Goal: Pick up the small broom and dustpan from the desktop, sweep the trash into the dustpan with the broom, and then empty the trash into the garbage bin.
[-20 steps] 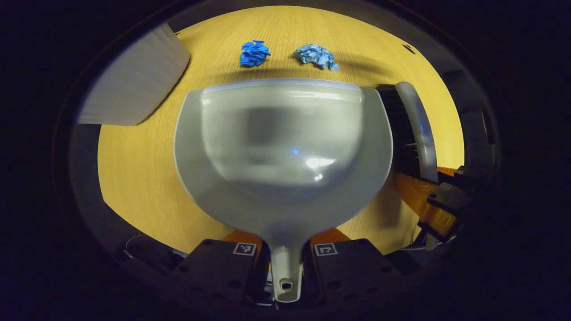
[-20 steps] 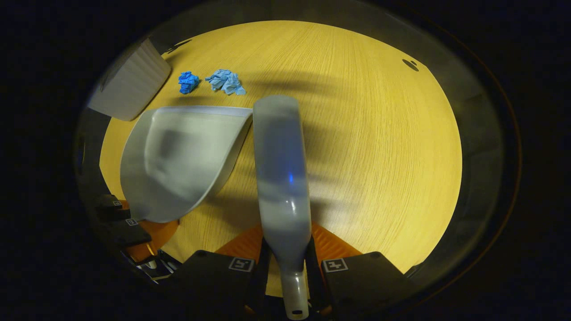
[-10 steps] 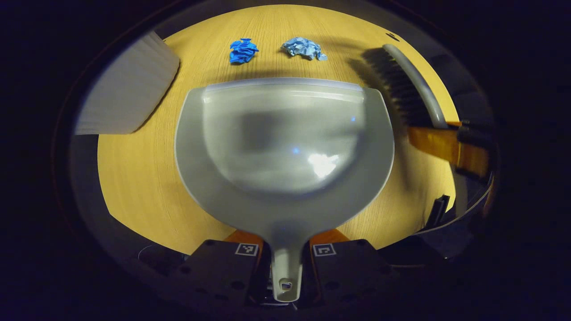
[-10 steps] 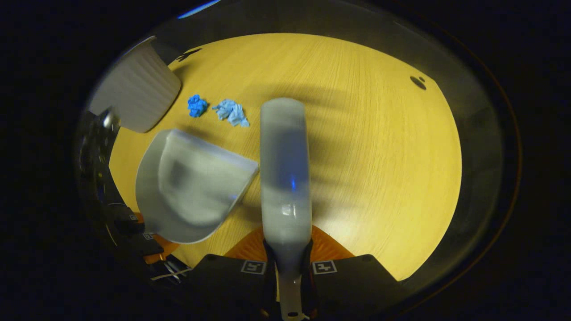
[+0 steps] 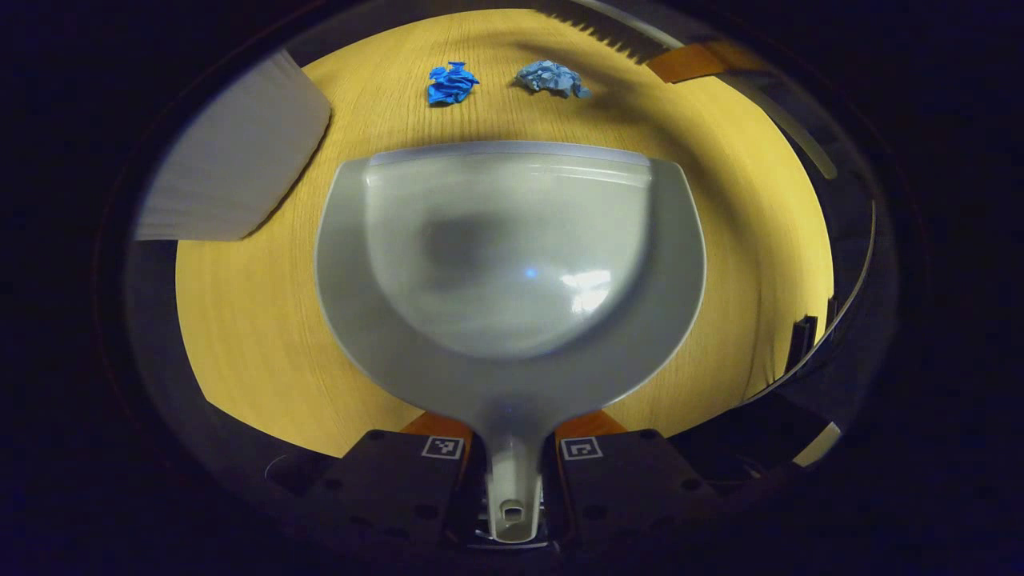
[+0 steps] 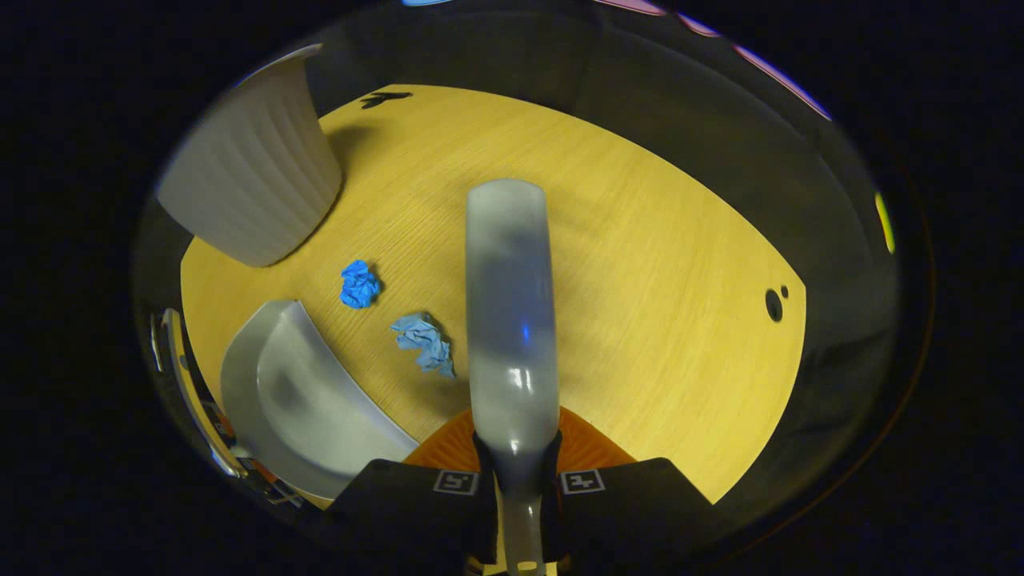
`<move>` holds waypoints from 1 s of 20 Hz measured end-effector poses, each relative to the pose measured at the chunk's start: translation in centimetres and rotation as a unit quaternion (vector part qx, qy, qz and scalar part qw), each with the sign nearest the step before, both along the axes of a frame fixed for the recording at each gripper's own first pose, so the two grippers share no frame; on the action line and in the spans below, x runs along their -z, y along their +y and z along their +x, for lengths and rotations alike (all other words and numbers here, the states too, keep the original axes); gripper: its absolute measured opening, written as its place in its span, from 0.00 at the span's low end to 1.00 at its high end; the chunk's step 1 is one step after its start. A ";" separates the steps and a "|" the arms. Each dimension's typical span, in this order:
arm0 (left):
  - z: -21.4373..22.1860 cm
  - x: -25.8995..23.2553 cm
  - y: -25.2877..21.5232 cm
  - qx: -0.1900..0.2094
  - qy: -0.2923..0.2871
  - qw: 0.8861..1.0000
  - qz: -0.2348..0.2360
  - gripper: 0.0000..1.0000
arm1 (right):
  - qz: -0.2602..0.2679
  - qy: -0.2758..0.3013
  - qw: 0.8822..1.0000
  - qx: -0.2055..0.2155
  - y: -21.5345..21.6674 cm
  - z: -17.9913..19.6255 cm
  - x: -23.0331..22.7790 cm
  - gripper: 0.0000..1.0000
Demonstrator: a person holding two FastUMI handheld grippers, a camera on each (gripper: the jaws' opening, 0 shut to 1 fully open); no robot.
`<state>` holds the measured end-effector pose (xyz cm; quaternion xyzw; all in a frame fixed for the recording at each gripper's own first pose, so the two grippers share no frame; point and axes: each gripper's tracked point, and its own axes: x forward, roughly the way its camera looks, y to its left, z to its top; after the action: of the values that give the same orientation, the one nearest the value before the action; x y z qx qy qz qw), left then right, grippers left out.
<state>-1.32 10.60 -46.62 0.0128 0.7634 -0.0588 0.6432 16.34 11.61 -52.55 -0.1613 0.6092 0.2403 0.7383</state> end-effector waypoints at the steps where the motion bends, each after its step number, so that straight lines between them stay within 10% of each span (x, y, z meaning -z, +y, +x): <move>1: -0.1 -0.1 0.4 0.005 -0.001 1.000 -0.001 0.28 | -0.009 -0.003 1.000 -0.030 0.3 0.7 0.5 0.23; 11: -0.5 -0.1 1.7 0.050 -0.005 0.999 -0.007 0.28 | -0.061 0.051 0.964 -0.255 2.0 2.3 3.1 0.23; 20: -0.3 -0.2 1.8 0.073 -0.011 0.997 -0.010 0.28 | 0.037 0.185 0.922 -0.337 2.5 -1.1 1.1 0.26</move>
<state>-1.65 12.44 -46.43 0.0624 0.7524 -0.1130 0.6459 15.20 14.07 -53.61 -0.2825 0.6354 0.5227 0.4932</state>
